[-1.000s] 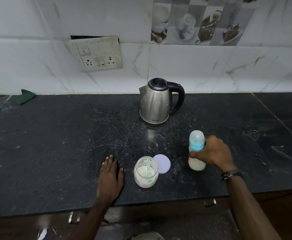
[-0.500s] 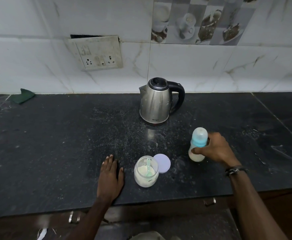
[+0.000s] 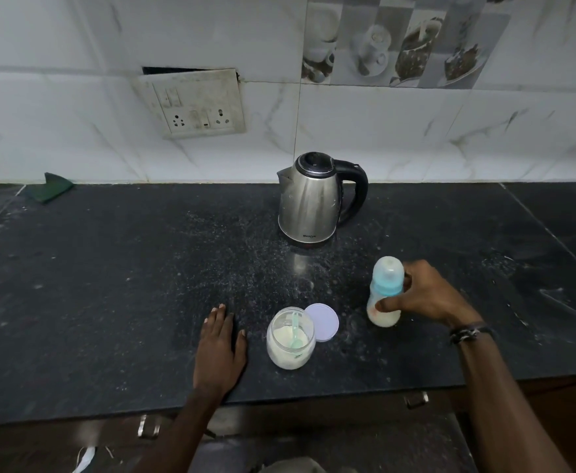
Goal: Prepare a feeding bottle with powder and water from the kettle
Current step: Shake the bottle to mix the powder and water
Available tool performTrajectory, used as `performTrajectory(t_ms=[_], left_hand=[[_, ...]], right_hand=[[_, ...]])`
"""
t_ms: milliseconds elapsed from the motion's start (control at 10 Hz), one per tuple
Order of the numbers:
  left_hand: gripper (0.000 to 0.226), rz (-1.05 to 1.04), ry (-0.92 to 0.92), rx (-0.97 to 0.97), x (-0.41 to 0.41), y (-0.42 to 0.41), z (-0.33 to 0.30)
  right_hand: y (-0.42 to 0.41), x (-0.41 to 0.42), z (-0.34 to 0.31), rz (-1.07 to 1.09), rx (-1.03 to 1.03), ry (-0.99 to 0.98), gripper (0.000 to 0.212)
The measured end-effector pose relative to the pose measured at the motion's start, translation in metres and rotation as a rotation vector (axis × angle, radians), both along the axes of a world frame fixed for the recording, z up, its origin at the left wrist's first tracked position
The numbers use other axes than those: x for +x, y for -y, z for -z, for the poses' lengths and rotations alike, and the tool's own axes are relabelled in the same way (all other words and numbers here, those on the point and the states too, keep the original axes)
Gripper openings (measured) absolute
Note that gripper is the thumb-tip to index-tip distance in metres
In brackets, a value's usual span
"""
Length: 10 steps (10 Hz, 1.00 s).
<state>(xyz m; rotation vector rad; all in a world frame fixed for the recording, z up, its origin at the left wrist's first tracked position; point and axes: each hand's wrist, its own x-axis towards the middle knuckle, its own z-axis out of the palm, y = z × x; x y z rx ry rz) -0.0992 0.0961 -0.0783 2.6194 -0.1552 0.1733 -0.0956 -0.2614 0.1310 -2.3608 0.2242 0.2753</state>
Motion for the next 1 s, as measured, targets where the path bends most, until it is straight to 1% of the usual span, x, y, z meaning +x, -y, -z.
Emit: performTrajectory(t_ms=[100, 200, 300, 400, 500, 600, 700, 800, 900, 1000], left_hand=[[0.060, 0.001, 0.004, -0.005, 0.000, -0.001, 0.000], [0.059, -0.001, -0.001, -0.001, 0.000, 0.000, 0.000], [0.059, 0.000, 0.011, -0.007, 0.000, 0.000, -0.001], [0.059, 0.003, 0.009, -0.001, 0.000, 0.001, -0.001], [0.059, 0.000, 0.013, -0.005, 0.000, 0.000, 0.000], [0.059, -0.001, 0.014, -0.007, 0.001, 0.001, -0.002], [0.059, -0.007, 0.004, 0.001, 0.000, 0.002, -0.001], [0.060, -0.010, 0.007, 0.001, 0.000, 0.001, -0.002], [0.060, -0.013, -0.004, 0.011, 0.000, 0.002, -0.002], [0.061, -0.012, 0.003, 0.003, -0.001, 0.001, -0.002]], right_hand=[[-0.003, -0.001, -0.001, -0.041, 0.117, -0.011, 0.041], [-0.003, 0.003, 0.003, 0.026, -0.052, 0.041, 0.043], [-0.006, 0.001, 0.005, -0.035, -0.111, -0.015, 0.041], [-0.007, -0.001, 0.005, 0.052, 0.002, 0.063, 0.042], [-0.009, -0.003, 0.005, 0.037, -0.146, 0.019, 0.042], [-0.012, -0.006, 0.008, 0.043, -0.006, 0.078, 0.034], [-0.013, -0.005, 0.008, 0.118, -0.153, 0.074, 0.037], [-0.015, -0.009, 0.011, 0.057, -0.072, 0.052, 0.034], [-0.012, -0.006, 0.012, 0.148, -0.100, 0.127, 0.036], [-0.013, -0.007, 0.010, 0.123, -0.126, 0.042, 0.038]])
